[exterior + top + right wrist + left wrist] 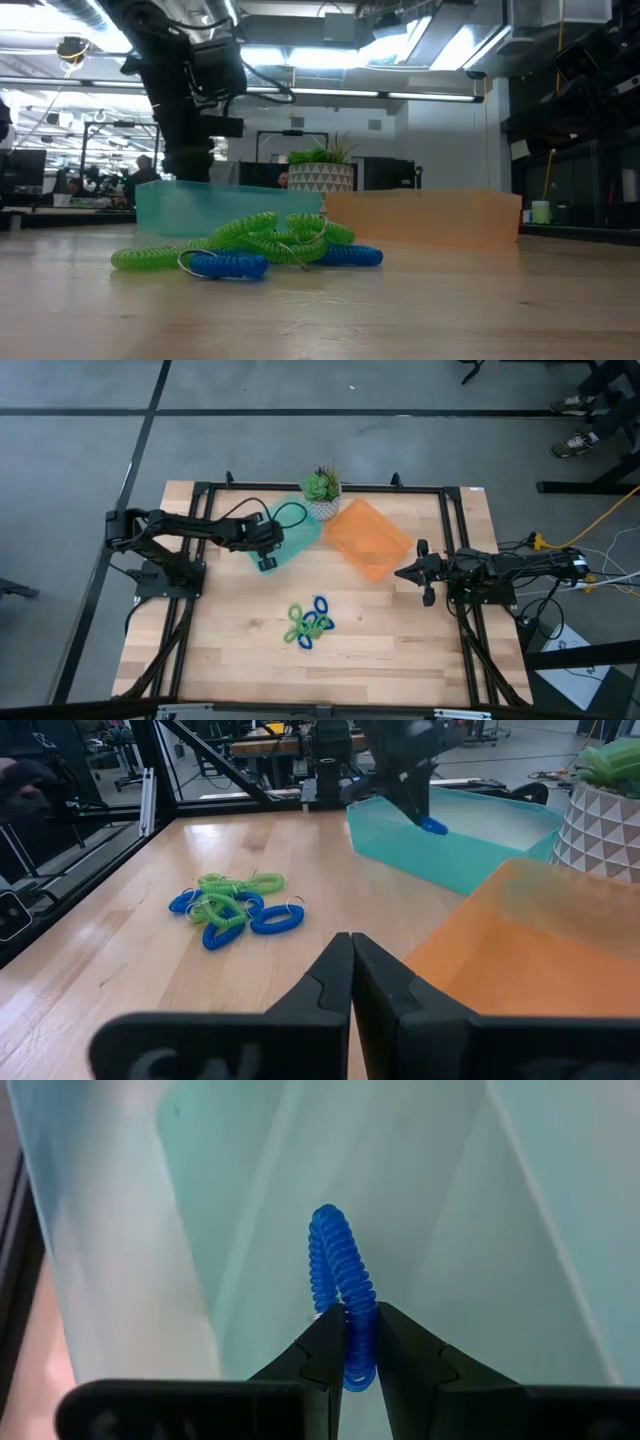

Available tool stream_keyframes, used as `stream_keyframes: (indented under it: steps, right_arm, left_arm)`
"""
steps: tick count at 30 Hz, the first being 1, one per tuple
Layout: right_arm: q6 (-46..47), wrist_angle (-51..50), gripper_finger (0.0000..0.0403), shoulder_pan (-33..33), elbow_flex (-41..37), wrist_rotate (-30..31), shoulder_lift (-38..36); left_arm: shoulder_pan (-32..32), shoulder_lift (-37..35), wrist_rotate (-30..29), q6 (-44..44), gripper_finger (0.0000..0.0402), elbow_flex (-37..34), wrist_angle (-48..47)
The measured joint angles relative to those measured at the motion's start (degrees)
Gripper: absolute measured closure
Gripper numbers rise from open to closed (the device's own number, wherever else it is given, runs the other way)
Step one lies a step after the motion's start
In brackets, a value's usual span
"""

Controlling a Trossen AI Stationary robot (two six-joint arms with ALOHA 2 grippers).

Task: Sort spring keychains
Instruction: Put the blue spring keychain into the green bin

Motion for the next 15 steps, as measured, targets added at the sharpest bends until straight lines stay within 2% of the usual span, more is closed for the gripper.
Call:
stream_keyframes:
  steps: [10,15]
  right_arm:
    - [0.0,0.0,0.0395,0.0,0.0,0.0,0.0]
    - [0.0,0.0,0.0395,0.0,0.0,0.0,0.0]
  left_arm:
    - [0.0,0.0,-0.6,0.0,0.0354,0.0,-3.3]
    - [0.0,0.0,-0.6,0.0,0.0339,0.0,-3.3]
